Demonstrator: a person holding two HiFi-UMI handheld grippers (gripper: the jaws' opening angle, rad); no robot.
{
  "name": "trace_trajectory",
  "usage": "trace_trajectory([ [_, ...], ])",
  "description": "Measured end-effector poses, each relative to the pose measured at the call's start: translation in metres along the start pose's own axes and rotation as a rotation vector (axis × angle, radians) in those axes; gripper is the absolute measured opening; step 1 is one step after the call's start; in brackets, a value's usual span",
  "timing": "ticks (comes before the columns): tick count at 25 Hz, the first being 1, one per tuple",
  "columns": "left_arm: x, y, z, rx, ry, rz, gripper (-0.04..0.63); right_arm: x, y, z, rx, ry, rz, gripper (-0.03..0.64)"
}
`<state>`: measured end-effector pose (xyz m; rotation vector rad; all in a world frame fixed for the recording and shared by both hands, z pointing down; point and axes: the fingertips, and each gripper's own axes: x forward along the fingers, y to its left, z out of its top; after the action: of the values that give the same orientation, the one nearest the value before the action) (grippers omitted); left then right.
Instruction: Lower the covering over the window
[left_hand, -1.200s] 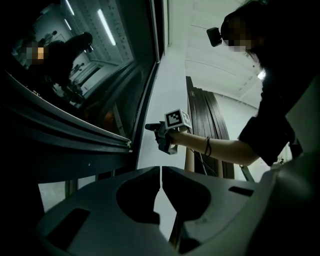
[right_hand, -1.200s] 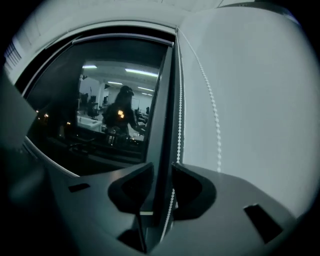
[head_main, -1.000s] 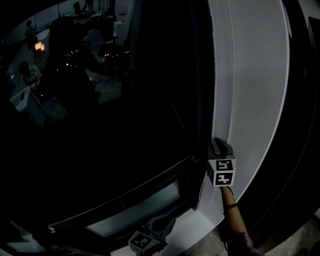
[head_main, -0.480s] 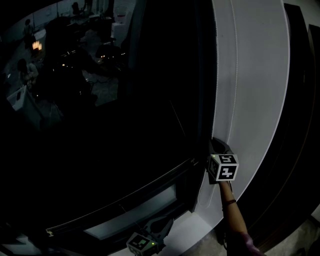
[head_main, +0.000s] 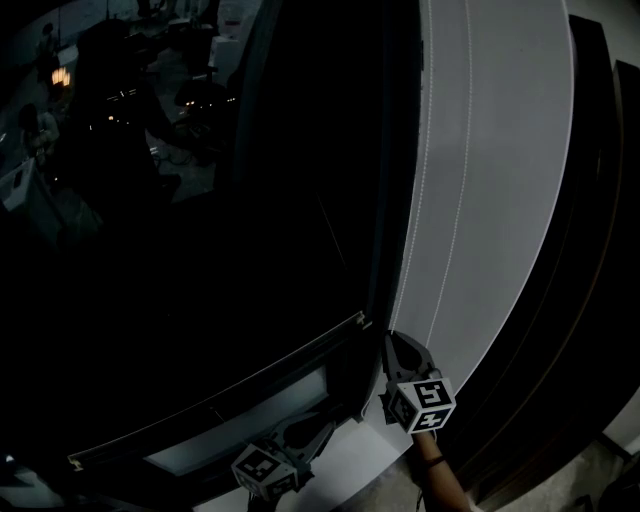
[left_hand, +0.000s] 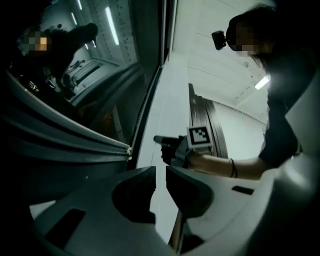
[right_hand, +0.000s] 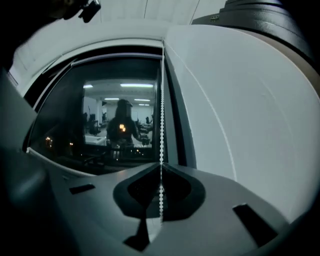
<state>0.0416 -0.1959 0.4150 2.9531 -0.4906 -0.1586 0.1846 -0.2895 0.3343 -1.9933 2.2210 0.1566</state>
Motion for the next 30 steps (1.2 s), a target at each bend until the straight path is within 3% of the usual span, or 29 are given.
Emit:
trace_trajectory([
  [8, 0.058, -0.017, 0.048, 0.068, -0.044, -0.11, 0.098, -0.065, 0.042, -0.152, 0.114, 0.298, 0.018, 0.014],
  [13, 0.095, -0.029, 0.044, 0.029, -0.049, -0.183, 0.123, -0.117, 0.067, -0.247, 0.186, 0.515, 0.014, 0.014],
  [18, 0.109, -0.049, 0.04, 0.06, -0.048, -0.254, 0.105, -0.132, 0.073, -0.259, 0.198, 0.547, 0.012, 0.014],
  [20, 0.107, -0.047, 0.041, 0.036, -0.068, -0.25, 0.005, -0.134, 0.071, -0.261, 0.207, 0.549, 0.007, 0.014],
  [23, 0.103, -0.042, 0.045, 0.019, -0.1, -0.226, 0.005, -0.139, 0.068, -0.256, 0.208, 0.544, 0.006, 0.014],
  [28, 0.102, -0.033, 0.045, 0.033, -0.133, -0.194, 0.003, -0.151, 0.081, -0.253, 0.207, 0.572, 0.077, 0.014],
  [30, 0.101, -0.024, 0.035, 0.044, -0.105, -0.175, 0.003, -0.154, 0.088, -0.244, 0.254, 0.555, 0.094, 0.014],
])
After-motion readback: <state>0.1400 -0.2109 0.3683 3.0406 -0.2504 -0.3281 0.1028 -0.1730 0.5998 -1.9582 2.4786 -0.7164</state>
